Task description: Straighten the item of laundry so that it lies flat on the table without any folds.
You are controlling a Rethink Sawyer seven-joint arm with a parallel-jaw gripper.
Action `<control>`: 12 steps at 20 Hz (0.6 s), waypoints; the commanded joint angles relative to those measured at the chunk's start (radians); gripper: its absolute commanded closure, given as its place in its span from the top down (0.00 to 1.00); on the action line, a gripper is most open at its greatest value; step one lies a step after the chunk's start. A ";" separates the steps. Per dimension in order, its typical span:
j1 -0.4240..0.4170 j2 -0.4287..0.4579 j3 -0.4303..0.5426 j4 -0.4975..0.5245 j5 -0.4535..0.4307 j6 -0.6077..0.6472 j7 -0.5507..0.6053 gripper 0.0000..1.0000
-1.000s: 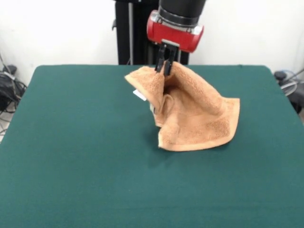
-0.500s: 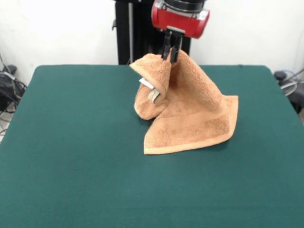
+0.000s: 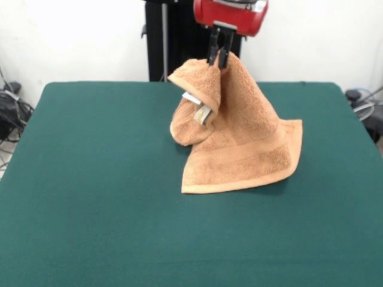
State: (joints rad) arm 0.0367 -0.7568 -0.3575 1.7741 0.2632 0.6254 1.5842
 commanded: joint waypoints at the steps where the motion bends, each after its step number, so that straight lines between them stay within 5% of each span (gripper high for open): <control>1: -0.025 -0.001 0.075 0.014 -0.058 0.081 0.081 0.00; 12: -0.047 -0.053 0.076 0.009 -0.082 0.159 0.057 0.00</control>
State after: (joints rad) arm 0.0128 -0.7697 -0.3573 1.7742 0.2328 0.6505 1.5842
